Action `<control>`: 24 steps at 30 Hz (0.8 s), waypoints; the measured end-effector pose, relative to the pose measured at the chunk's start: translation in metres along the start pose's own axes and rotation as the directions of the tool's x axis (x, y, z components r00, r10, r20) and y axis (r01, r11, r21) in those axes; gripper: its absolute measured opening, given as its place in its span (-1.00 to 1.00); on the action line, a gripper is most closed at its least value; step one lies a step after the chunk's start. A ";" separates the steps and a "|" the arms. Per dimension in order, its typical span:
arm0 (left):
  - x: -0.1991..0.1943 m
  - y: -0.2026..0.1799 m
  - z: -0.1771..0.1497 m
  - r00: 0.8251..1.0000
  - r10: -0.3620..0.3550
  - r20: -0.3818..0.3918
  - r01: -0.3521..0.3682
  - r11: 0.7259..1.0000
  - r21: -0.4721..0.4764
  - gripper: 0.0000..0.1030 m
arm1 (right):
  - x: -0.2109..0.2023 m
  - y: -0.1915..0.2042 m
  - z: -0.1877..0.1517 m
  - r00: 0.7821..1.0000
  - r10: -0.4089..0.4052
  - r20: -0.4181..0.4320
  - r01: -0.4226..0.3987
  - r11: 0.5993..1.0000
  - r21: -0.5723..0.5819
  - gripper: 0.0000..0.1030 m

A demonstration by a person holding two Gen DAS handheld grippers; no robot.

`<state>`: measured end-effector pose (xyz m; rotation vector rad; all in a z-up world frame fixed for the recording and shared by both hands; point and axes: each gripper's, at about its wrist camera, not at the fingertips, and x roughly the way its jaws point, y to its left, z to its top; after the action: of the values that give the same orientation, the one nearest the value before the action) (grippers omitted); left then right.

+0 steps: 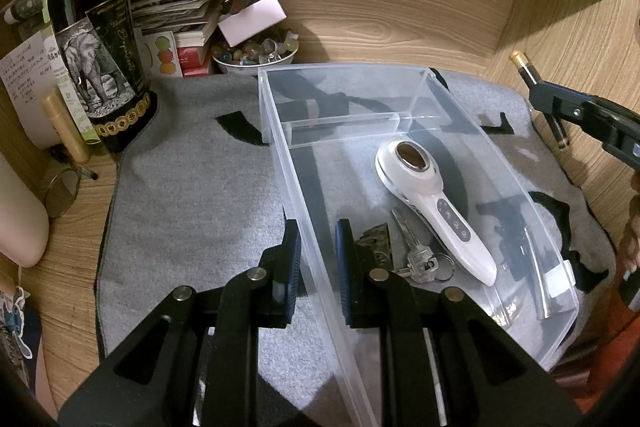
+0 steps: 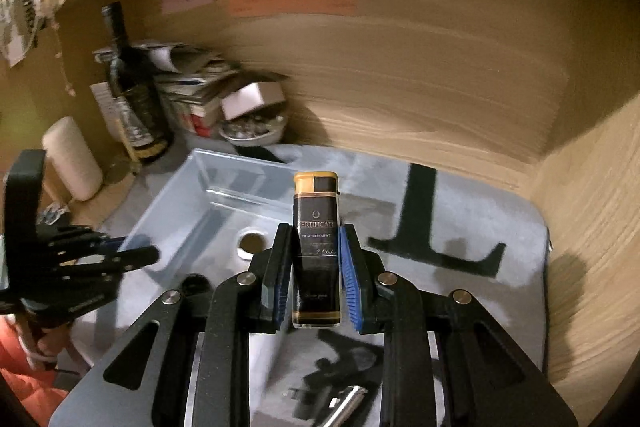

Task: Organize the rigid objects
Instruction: 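Carry the lighter into the clear box and open the right tool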

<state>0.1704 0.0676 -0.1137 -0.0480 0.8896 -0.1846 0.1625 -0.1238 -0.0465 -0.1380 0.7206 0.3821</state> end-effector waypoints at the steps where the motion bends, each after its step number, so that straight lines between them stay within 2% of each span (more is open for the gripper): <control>1: 0.000 0.000 0.000 1.000 0.000 0.000 0.000 1.000 -0.001 -0.69 | 0.000 0.004 0.000 1.000 0.008 0.002 -0.008 1.000 -0.008 -0.58; 8: 0.000 0.000 0.000 1.000 0.000 0.001 0.000 1.000 0.002 -0.69 | 0.007 0.034 0.000 0.997 0.073 -0.015 -0.074 0.995 -0.066 -0.58; 13: 0.000 0.000 -0.001 1.000 0.000 0.002 0.000 1.000 0.003 -0.69 | 0.014 0.052 -0.003 0.996 0.080 -0.051 -0.086 0.987 -0.138 -0.58; 19: 0.000 0.000 -0.001 1.000 0.000 0.003 0.000 1.000 0.002 -0.69 | 0.043 0.067 -0.008 0.986 0.078 -0.148 -0.109 0.972 -0.209 -0.58; 24: -0.001 0.000 -0.001 1.000 -0.003 0.002 0.003 1.000 -0.001 -0.69 | 0.066 0.065 -0.014 0.969 0.086 -0.232 -0.133 0.972 -0.194 -0.58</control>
<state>0.1694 0.0673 -0.1137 -0.0505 0.8872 -0.1868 0.1742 -0.0481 -0.1004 -0.3438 0.9108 0.5550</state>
